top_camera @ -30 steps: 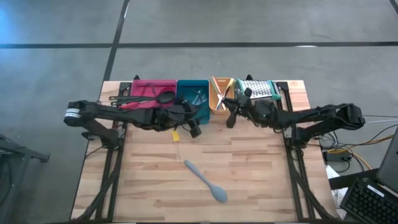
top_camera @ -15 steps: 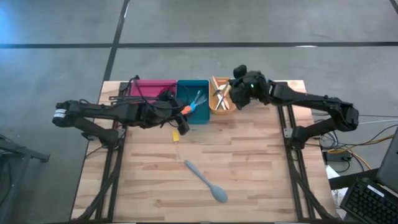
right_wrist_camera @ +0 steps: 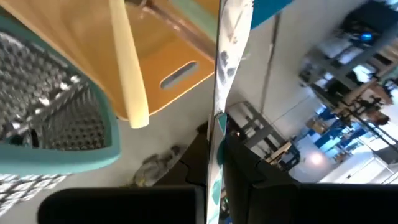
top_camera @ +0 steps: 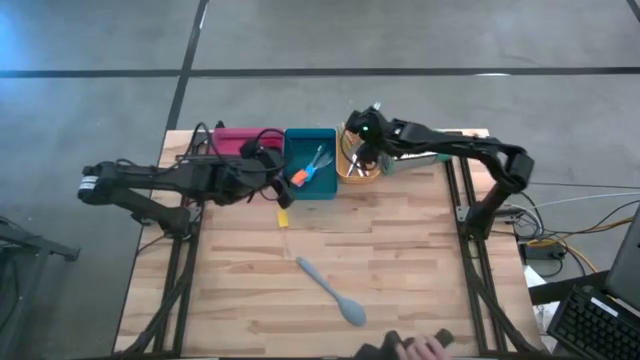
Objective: Pick & Place Kitchen Items
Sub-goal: Put the blue knife into the yellow bin
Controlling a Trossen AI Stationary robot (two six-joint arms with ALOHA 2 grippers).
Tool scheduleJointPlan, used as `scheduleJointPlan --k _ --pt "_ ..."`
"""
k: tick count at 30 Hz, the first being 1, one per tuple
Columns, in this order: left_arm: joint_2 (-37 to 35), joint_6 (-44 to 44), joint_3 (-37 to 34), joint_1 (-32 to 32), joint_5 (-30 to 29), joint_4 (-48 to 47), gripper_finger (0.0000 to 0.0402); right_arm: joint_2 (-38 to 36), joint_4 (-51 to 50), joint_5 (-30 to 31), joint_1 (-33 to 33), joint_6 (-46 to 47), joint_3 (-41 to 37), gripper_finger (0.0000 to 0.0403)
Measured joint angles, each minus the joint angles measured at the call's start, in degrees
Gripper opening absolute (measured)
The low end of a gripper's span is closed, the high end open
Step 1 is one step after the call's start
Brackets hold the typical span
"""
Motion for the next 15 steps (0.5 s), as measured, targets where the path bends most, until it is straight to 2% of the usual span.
scheduleJointPlan --k 7,11,15 --pt "-0.83 0.06 0.00 0.00 -2.61 -3.17 0.0197 9.02 -0.18 5.29 -0.12 -3.53 3.62 0.0015" --pt "-1.21 -0.23 0.00 0.00 -2.88 -4.88 0.0197 12.23 -0.45 8.82 -0.09 -6.73 4.33 0.0014" --pt "-1.28 -0.56 0.00 0.00 -3.95 -6.08 0.0197 13.26 0.01 8.92 -0.07 -8.04 4.40 0.0014"
